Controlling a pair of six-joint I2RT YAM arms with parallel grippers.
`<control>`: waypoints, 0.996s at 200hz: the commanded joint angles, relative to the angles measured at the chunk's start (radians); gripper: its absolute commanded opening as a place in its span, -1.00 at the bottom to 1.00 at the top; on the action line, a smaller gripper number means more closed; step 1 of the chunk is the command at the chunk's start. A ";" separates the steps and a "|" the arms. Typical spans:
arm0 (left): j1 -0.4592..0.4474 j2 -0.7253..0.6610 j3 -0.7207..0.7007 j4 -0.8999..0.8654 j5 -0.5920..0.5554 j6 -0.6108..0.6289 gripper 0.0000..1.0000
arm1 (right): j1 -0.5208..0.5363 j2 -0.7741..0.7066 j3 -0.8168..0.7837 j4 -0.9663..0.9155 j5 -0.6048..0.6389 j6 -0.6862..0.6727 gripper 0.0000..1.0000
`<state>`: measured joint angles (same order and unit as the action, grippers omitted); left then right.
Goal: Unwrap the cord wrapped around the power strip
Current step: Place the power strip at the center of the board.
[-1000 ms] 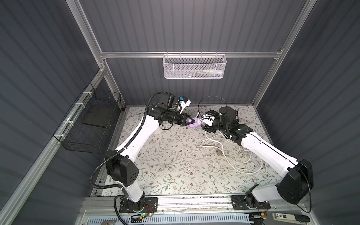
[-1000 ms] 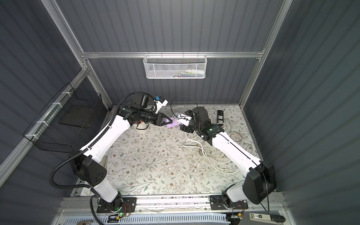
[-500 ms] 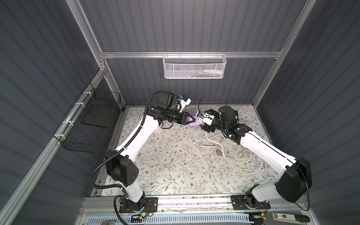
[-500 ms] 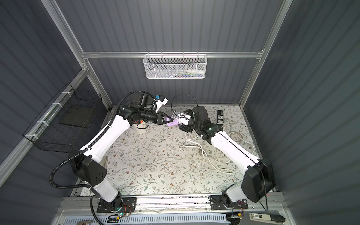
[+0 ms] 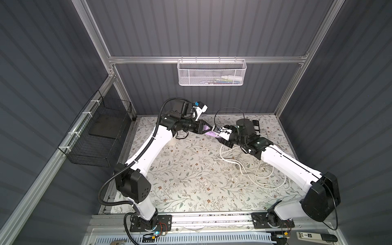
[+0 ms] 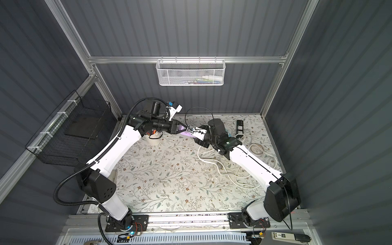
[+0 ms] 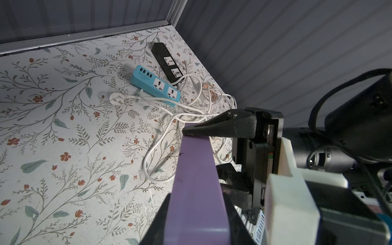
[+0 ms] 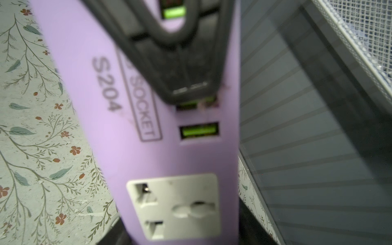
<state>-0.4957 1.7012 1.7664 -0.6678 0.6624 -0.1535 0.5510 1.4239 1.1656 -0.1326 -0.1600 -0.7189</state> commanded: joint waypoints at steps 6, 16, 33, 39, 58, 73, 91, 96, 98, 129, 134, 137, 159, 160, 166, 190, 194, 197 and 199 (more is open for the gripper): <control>-0.001 -0.040 0.000 0.021 0.028 0.012 -1.00 | -0.023 -0.045 -0.023 0.065 0.027 0.169 -1.00; 0.002 -0.053 -0.009 0.041 0.010 0.005 -0.54 | -0.023 -0.054 -0.033 0.058 0.023 0.189 -1.00; 0.007 -0.087 -0.033 0.091 -0.017 -0.009 0.52 | -0.023 -0.073 -0.053 0.050 0.020 0.222 -1.00; 0.008 -0.100 -0.041 0.106 -0.032 -0.009 0.98 | -0.022 -0.081 -0.058 0.046 0.019 0.235 -1.00; 0.011 -0.146 -0.066 0.145 -0.118 -0.008 0.99 | -0.022 -0.089 -0.066 0.013 0.022 0.277 -1.00; 0.014 -0.199 -0.112 0.196 -0.223 -0.011 0.99 | -0.022 -0.087 -0.075 -0.010 0.037 0.323 -1.00; 0.016 -0.272 -0.186 0.267 -0.366 -0.010 0.99 | -0.024 -0.069 -0.089 -0.025 0.048 0.386 -1.00; 0.016 -0.290 -0.206 0.284 -0.399 -0.008 0.99 | -0.026 -0.059 -0.095 -0.025 0.043 0.405 -1.00; 0.016 -0.296 -0.213 0.291 -0.409 -0.005 0.99 | -0.027 -0.055 -0.095 -0.026 0.042 0.413 -1.00; 0.016 -0.343 -0.268 0.331 -0.462 0.014 0.99 | -0.037 0.048 -0.064 -0.059 -0.004 0.524 -1.00; 0.016 -0.345 -0.273 0.334 -0.465 0.014 0.99 | -0.037 0.065 -0.054 -0.063 -0.011 0.537 -1.00; 0.016 -0.346 -0.275 0.336 -0.468 0.015 0.99 | -0.037 0.077 -0.047 -0.065 -0.009 0.547 -1.00; 0.016 -0.365 -0.303 0.361 -0.491 0.029 1.00 | -0.042 0.172 0.028 -0.098 -0.008 0.607 -1.00; 0.016 -0.367 -0.305 0.362 -0.492 0.030 1.00 | -0.043 0.177 0.032 -0.101 -0.006 0.611 -1.00; 0.016 -0.374 -0.317 0.374 -0.497 0.034 0.99 | -0.044 0.208 0.064 -0.125 -0.006 0.625 -1.00; 0.016 -0.396 -0.344 0.400 -0.511 0.053 0.99 | -0.048 0.312 0.167 -0.207 0.009 0.669 -1.00; 0.016 -0.398 -0.344 0.401 -0.512 0.056 0.99 | -0.049 0.328 0.184 -0.220 0.009 0.676 -1.00; 0.016 -0.400 -0.344 0.401 -0.512 0.059 1.00 | -0.050 0.339 0.197 -0.228 0.014 0.683 -1.00; 0.016 -0.401 -0.371 0.403 -0.513 0.062 1.00 | -0.051 0.348 0.206 -0.235 0.019 0.689 -1.00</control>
<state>-0.4870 1.3411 1.4292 -0.3130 0.1806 -0.1349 0.5110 1.7176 1.2636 -0.2939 -0.1524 -0.1207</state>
